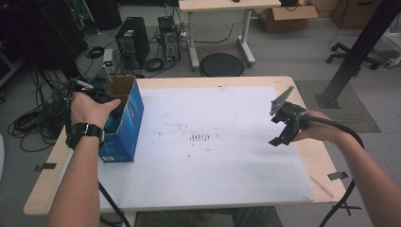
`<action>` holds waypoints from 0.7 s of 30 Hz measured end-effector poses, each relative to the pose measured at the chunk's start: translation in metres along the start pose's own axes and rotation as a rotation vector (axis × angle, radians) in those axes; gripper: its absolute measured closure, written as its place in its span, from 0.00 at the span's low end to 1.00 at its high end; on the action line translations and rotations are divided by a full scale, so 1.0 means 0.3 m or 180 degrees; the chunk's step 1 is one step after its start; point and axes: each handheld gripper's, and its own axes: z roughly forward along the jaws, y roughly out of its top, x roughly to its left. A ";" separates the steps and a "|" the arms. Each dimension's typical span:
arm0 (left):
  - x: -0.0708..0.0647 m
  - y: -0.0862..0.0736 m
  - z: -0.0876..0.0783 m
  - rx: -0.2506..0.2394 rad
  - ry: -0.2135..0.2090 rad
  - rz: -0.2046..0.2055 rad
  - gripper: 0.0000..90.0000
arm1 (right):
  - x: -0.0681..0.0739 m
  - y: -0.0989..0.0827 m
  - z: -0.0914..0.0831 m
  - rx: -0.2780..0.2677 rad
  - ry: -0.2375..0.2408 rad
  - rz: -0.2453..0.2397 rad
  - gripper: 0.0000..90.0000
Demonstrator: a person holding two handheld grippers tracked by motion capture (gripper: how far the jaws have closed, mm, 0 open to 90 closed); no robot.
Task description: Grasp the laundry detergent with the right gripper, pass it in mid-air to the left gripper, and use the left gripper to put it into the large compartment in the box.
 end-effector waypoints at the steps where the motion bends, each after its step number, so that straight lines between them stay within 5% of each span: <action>1: -0.001 0.000 0.000 0.0005 0.0001 -0.0001 0.41 | 0.000 -0.001 -0.001 0.0000 0.0000 -0.0001 0.07; 12: -0.005 0.002 -0.005 0.0005 -0.0027 0.0010 0.36 | 0.000 -0.005 -0.002 0.0004 0.0003 0.0001 0.07; 21: -0.017 0.010 -0.071 0.0019 0.0047 0.0057 0.33 | 0.005 -0.001 -0.010 -0.0013 0.0015 -0.0011 0.07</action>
